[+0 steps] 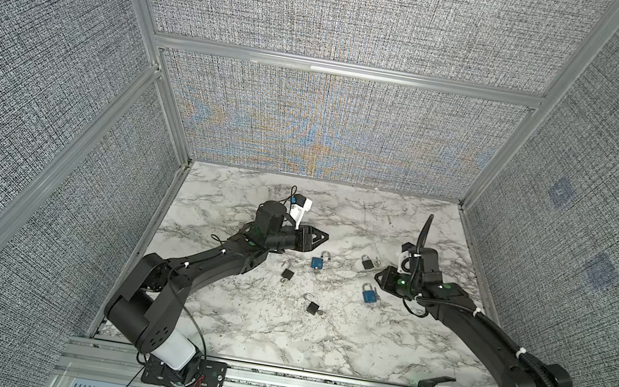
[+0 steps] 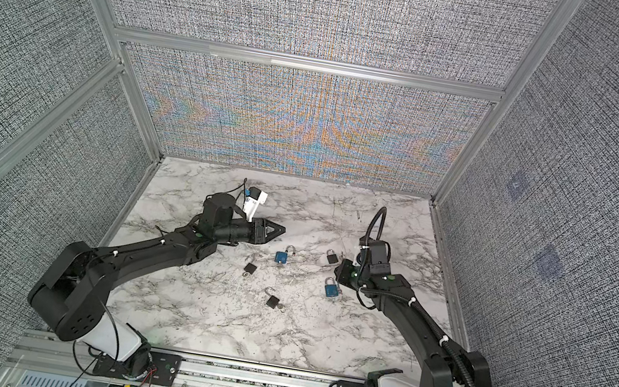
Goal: Lock with the key
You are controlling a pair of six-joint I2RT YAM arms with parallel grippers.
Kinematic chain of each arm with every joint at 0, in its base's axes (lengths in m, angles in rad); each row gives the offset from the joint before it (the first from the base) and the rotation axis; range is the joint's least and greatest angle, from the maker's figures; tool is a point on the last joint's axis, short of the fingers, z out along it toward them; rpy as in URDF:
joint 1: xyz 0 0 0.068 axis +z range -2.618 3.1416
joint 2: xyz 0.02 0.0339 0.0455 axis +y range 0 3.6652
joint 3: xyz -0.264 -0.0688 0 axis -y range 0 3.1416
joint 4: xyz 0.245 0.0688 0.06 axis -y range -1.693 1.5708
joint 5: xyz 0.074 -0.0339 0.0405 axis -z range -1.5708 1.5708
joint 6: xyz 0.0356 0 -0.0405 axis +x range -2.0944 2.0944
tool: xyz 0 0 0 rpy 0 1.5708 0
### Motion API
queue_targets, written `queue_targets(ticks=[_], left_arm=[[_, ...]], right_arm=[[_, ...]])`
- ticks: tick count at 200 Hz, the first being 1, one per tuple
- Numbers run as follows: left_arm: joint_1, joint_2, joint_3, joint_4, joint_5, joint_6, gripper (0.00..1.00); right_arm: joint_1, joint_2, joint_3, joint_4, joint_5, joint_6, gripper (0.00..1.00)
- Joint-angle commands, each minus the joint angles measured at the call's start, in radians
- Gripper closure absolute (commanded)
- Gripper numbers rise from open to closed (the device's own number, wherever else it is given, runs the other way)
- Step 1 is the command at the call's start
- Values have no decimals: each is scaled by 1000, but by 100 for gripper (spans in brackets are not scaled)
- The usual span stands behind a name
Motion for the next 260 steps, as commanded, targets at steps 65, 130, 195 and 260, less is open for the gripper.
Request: queue_targets(ticks=[65, 130, 195, 260], left_arm=[[154, -125, -131, -101, -122, 31, 58], [280, -234, -272, -1, 0, -18, 56], [311, -276, -324, 31, 54, -31, 56], [318, -247, -342, 81, 94, -61, 55]], right_arm=[[367, 297, 365, -27, 291, 75, 72], [445, 580, 528, -36, 319, 162, 58], [452, 707, 610, -99, 353, 207, 53], [456, 777, 687, -190, 428, 229, 52]])
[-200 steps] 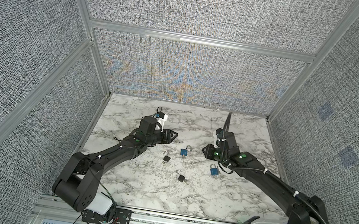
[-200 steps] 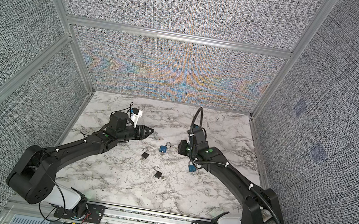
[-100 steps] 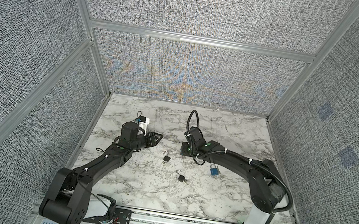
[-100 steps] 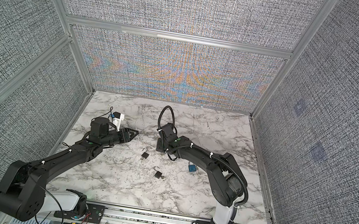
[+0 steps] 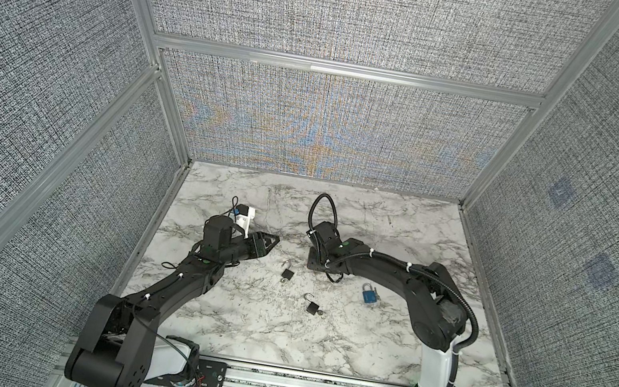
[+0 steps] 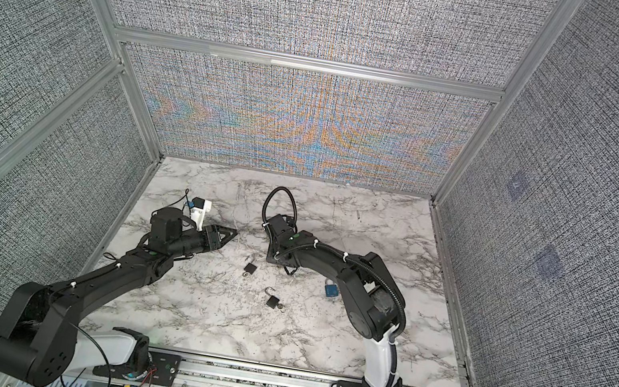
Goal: Lock with the key
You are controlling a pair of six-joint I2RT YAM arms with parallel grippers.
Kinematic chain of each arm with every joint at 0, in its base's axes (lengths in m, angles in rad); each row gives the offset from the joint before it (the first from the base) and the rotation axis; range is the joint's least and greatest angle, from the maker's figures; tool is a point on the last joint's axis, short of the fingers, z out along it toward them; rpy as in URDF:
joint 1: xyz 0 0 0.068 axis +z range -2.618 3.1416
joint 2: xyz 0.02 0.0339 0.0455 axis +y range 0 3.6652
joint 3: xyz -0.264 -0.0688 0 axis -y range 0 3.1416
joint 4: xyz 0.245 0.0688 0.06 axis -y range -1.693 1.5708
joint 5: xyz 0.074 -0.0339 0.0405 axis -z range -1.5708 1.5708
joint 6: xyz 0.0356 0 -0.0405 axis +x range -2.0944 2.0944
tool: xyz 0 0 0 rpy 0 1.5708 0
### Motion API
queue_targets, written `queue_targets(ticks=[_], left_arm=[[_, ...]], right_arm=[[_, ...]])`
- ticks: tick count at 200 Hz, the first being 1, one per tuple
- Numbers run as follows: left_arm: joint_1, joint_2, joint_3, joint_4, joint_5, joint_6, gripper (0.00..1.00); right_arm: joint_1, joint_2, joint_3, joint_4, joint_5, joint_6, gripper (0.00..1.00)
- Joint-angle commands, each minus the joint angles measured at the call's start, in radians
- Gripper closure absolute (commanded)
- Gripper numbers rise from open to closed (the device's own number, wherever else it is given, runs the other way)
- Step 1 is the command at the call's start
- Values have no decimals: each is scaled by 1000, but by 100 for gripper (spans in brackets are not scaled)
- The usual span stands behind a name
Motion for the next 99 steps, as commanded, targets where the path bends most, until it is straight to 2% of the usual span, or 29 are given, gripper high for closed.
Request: queue_targets(ticks=[1, 99], left_arm=[[3, 9, 1, 52, 28, -9, 55], [15, 65, 9, 74, 72, -15, 55]], right_arm=[[1, 17, 24, -50, 40, 24, 52], [-12, 93, 86, -92, 33, 31, 52]])
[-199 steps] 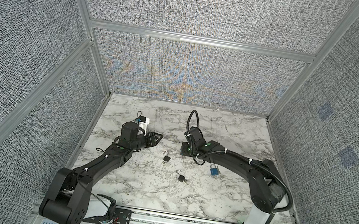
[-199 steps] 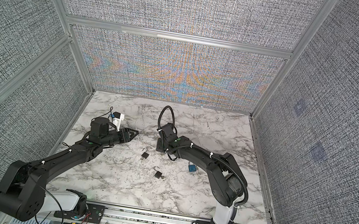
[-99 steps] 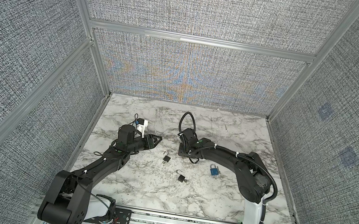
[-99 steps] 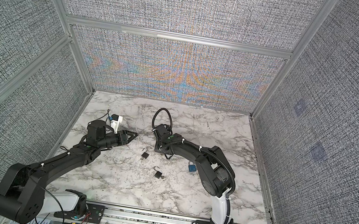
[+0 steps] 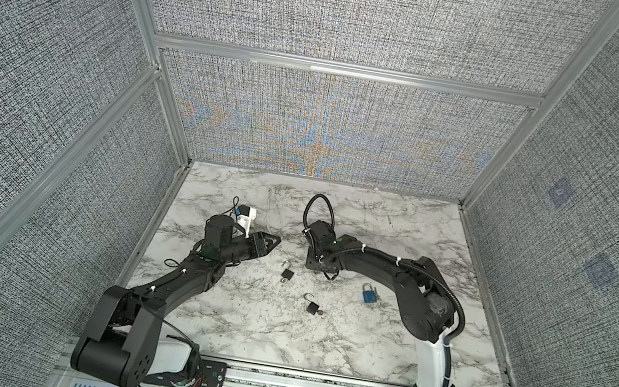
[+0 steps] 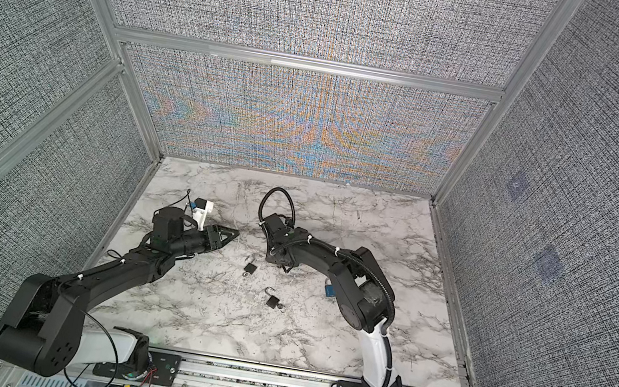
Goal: Lock with the key
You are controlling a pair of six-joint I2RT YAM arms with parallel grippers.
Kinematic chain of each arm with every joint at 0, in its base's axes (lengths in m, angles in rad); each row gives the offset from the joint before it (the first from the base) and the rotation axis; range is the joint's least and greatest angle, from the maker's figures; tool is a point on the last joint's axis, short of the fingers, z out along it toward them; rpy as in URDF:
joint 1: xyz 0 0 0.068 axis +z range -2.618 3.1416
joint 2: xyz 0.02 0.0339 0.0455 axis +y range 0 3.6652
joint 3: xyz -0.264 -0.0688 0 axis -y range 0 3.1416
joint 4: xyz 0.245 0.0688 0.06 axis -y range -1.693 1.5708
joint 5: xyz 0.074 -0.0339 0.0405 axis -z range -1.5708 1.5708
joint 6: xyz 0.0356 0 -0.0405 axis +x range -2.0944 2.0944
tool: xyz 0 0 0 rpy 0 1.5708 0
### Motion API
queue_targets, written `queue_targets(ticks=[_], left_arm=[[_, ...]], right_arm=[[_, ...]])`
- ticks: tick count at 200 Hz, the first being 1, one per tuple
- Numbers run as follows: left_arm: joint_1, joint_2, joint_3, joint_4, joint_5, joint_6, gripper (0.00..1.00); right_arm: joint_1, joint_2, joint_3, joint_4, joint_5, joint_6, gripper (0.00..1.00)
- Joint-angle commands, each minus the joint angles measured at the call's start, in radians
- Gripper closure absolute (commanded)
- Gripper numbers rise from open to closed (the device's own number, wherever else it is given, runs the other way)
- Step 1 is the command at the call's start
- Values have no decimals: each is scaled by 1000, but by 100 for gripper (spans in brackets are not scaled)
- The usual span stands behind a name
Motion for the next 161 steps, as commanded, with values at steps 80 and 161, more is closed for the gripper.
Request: queue_targets(ticks=[80, 161], left_arm=[[13, 56, 1, 100, 86, -6, 55], [16, 58, -2, 103, 94, -12, 55]], right_arm=[[-2, 27, 9, -37, 7, 27, 52], [-1, 32, 17, -45, 10, 24, 63]])
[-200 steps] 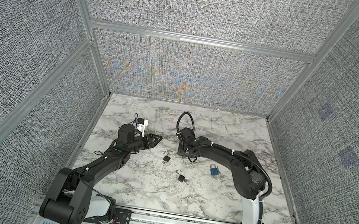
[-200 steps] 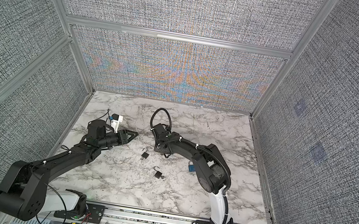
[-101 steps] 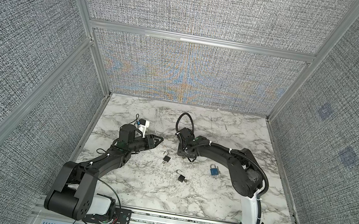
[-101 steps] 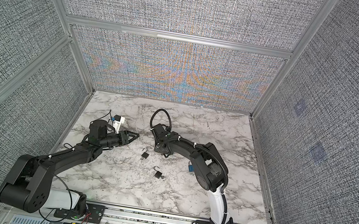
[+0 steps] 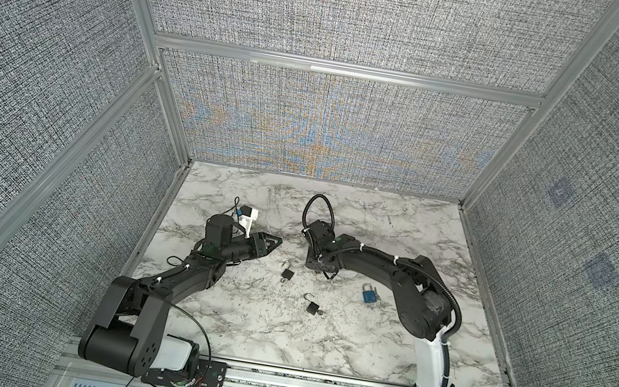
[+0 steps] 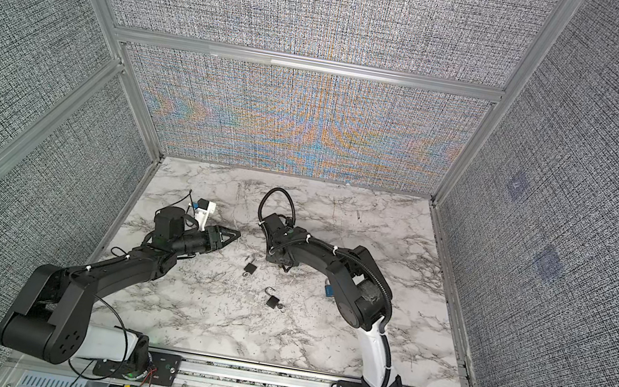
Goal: Lock with the key
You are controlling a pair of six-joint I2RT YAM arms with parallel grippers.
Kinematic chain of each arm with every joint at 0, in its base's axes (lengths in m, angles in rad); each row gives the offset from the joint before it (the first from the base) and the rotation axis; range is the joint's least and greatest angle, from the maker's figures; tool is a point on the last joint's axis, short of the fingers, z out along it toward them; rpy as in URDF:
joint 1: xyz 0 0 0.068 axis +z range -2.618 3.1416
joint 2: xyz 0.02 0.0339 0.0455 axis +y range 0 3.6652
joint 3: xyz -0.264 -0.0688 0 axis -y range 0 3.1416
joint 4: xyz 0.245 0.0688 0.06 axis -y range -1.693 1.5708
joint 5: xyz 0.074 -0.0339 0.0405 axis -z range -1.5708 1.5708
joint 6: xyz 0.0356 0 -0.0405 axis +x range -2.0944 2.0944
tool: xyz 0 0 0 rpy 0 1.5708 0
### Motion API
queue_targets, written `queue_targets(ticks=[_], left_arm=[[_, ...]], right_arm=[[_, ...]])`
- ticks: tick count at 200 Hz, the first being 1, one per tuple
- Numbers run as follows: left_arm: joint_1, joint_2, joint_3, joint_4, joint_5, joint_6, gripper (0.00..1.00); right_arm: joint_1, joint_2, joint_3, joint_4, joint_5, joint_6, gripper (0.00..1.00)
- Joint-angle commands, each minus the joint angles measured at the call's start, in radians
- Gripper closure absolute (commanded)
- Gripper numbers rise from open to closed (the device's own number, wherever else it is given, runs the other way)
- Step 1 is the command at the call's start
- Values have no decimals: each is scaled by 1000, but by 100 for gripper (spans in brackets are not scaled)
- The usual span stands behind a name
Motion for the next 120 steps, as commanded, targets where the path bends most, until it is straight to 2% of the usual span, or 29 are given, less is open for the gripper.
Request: queue_targets(ticks=[1, 37, 120], left_arm=[[1, 1, -1, 37, 19, -4, 55], [4, 0, -3, 36, 19, -2, 55], [4, 31, 15, -4, 27, 29, 55]], right_arm=[[0, 9, 0, -38, -7, 16, 63], [1, 8, -1, -34, -10, 11, 69], [3, -67, -55, 8, -66, -34, 70]])
